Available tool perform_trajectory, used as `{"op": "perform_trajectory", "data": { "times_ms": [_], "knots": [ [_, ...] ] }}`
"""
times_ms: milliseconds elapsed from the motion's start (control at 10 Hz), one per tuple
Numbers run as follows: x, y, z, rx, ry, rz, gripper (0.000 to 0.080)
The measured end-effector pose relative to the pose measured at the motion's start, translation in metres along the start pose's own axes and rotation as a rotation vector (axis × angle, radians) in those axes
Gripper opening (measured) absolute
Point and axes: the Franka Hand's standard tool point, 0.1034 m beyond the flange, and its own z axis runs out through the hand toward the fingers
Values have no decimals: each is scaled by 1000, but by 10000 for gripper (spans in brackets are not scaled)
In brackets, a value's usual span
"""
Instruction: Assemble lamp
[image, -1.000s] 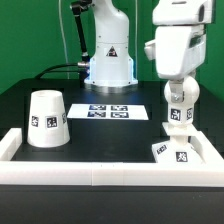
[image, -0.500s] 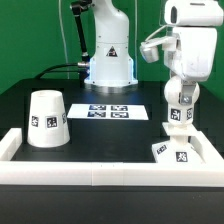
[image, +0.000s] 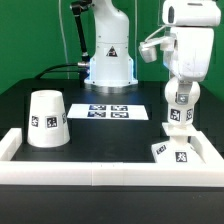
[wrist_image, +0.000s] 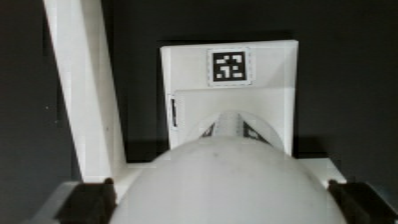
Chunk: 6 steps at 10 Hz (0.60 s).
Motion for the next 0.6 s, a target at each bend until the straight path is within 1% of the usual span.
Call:
{"op": "perform_trajectory", "data": {
  "times_ms": [200,500,600],
  "knots": [
    [3,-2,0,-4,3,287,576],
    [5,-2,1,-6,7,577,577],
    [4,-2,1,-6,7,630,577]
  ]
}}
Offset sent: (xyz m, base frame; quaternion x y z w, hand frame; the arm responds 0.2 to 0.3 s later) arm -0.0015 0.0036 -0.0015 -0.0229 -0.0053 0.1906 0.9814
